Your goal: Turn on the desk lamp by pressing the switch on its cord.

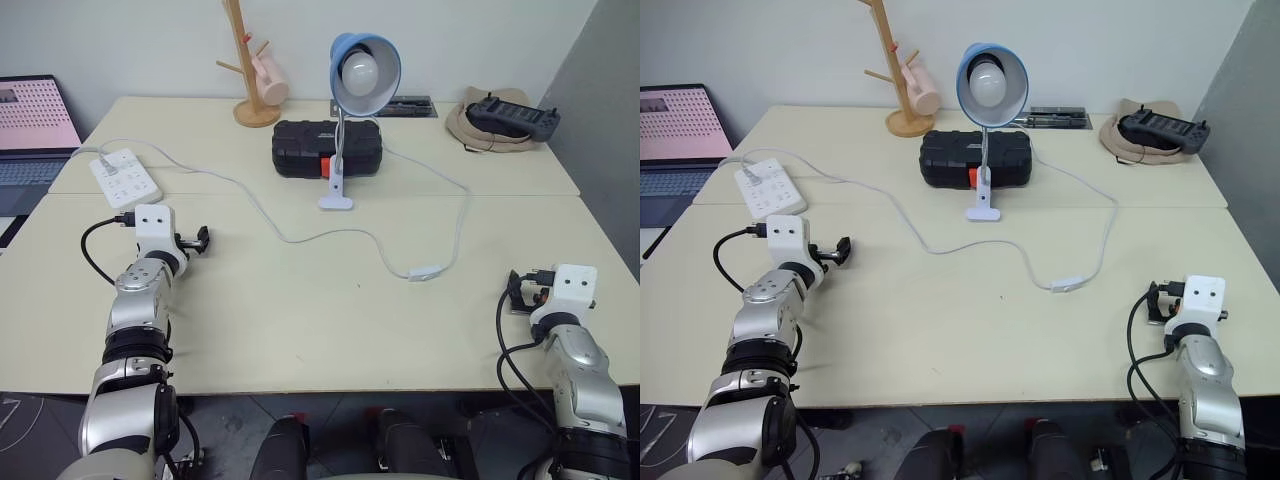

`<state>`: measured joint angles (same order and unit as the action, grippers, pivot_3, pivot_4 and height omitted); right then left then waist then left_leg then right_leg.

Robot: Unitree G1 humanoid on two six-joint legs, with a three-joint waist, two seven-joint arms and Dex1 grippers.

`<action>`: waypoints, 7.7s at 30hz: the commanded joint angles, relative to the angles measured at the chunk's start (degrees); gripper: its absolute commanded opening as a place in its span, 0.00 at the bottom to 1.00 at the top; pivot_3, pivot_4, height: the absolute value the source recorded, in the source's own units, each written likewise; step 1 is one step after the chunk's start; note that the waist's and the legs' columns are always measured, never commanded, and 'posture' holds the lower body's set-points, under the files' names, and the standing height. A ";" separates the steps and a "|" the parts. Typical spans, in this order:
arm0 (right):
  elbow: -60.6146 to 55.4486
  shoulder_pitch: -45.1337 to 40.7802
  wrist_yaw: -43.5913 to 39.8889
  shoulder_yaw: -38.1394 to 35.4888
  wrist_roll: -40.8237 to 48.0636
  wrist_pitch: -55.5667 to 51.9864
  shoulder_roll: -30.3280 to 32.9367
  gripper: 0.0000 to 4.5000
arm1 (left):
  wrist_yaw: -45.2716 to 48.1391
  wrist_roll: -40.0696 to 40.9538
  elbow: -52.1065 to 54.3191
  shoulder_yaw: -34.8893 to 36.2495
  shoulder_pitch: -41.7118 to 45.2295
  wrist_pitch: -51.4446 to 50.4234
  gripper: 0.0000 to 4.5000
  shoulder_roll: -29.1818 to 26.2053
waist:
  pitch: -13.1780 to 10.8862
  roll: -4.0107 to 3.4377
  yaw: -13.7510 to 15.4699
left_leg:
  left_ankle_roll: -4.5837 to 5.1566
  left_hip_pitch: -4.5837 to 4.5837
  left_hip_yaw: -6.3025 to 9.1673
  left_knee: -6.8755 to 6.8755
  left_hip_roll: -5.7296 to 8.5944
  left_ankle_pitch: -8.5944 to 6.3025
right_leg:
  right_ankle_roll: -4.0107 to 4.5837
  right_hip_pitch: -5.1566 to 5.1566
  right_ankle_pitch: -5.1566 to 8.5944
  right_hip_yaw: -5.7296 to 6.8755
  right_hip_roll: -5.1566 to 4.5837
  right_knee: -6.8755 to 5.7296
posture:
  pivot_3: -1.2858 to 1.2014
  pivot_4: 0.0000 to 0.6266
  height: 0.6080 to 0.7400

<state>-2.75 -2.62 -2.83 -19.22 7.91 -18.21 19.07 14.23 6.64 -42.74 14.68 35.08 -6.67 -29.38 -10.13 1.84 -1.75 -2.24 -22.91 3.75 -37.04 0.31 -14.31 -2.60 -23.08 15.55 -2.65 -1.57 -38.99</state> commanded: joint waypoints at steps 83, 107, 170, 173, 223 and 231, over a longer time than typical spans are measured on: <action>30.93 -36.53 -74.26 35.14 -11.03 25.04 27.15 0.10 | 51.87 18.21 60.84 -22.44 -7.77 -22.41 1.00 -9.54 | -0.12 -0.17 -0.05 | 0.03 0.23 0.01 -0.11 -0.12 -0.01 | 0.09 0.48 0.08 0.08 0.12 0.24 | 0.52 0.24 1.00; 6.45 -44.16 -62.96 12.43 32.16 -58.39 15.37 0.10 | 17.86 63.26 56.88 2.37 -8.07 -64.23 1.00 10.60 | -0.18 -0.26 0.14 | 0.03 0.04 0.60 -0.17 -0.06 -0.01 | -0.01 0.45 0.13 0.28 -0.27 0.19 | 0.52 0.24 1.00; -1.64 -43.53 -53.87 12.73 50.10 -67.64 16.94 0.10 | 2.66 82.27 54.10 -6.91 -6.59 -56.81 0.16 15.25 | -0.18 -0.26 0.11 | 0.02 0.01 0.51 -0.02 0.11 -0.01 | -0.03 0.45 0.15 0.24 -0.08 0.46 | 0.52 0.24 1.00; -2.20 -43.88 -54.05 11.97 51.25 -68.53 17.46 0.10 | -0.23 87.30 54.68 -6.87 -6.91 -56.74 0.16 15.04 | -0.18 -0.25 0.12 | 0.02 0.00 0.52 -0.02 0.07 -0.01 | -0.03 0.45 0.16 0.24 -0.09 0.46 | 0.52 0.24 1.00; -4.50 -44.25 -53.32 13.31 55.26 -66.94 19.96 0.10 | -6.23 101.63 55.54 -12.19 -6.91 -50.05 0.32 7.90 | -0.18 -0.25 0.23 | 0.03 -0.11 0.55 0.10 0.06 -0.02 | -0.03 0.48 0.16 0.28 -0.12 0.93 | 0.52 0.24 1.00; -4.45 -43.78 -52.93 13.12 55.70 -66.93 20.05 0.10 | -7.15 101.39 55.79 -13.70 -6.56 -50.18 0.10 8.23 | -0.18 -0.25 0.24 | 0.03 -0.12 0.55 0.10 0.06 -0.02 | -0.03 0.48 0.16 0.28 -0.12 0.94 | 0.52 0.24 1.00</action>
<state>-5.95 -46.12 -56.29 -5.63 63.28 -85.56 38.45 7.18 107.24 11.32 1.66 27.31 -57.22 -21.34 -10.31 1.59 -1.52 -2.22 -23.03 4.30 -36.94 0.38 -14.33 -2.63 -22.60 15.71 -2.37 -1.68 -38.05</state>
